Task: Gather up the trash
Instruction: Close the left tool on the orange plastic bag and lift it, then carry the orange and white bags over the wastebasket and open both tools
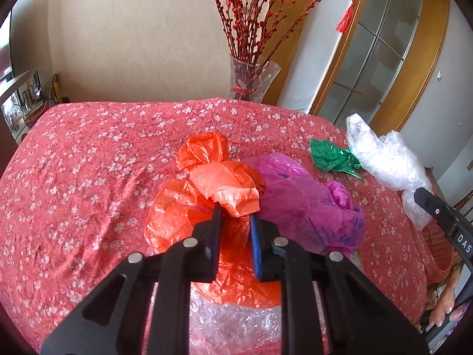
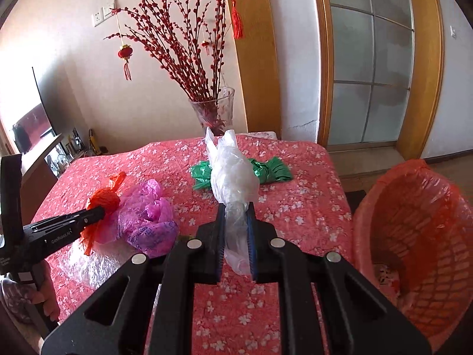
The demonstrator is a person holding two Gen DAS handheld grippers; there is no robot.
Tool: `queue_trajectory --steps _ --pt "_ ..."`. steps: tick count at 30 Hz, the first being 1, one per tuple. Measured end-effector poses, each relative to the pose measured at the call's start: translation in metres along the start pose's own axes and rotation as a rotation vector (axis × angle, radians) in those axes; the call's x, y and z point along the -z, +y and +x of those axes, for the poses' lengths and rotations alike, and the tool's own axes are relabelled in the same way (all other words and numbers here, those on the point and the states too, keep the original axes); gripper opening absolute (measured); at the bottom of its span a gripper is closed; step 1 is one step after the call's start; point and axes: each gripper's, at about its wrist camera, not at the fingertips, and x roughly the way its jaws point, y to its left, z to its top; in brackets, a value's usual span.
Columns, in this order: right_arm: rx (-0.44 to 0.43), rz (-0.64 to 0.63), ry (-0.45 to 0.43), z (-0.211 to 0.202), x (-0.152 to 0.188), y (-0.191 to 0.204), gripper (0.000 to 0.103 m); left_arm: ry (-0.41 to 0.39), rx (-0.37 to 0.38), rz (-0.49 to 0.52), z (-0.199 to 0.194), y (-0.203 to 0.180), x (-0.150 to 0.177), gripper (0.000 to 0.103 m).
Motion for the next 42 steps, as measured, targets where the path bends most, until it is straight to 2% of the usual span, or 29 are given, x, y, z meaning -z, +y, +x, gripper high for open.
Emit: queue_trajectory --steps 8,17,30,42 --pt "0.012 0.007 -0.014 -0.011 0.001 -0.009 0.014 -0.043 0.016 0.0 -0.023 0.001 -0.011 0.016" --pt "0.04 0.028 -0.041 -0.028 0.001 -0.024 0.014 -0.081 0.078 0.024 -0.043 -0.019 -0.018 0.016" --pt "0.105 0.098 -0.081 -0.057 0.007 -0.066 0.014 -0.079 0.207 0.123 -0.041 -0.093 -0.019 0.016" --pt "0.209 0.171 -0.145 -0.097 0.018 -0.112 0.014 -0.057 0.336 0.219 -0.032 -0.17 -0.011 0.016"
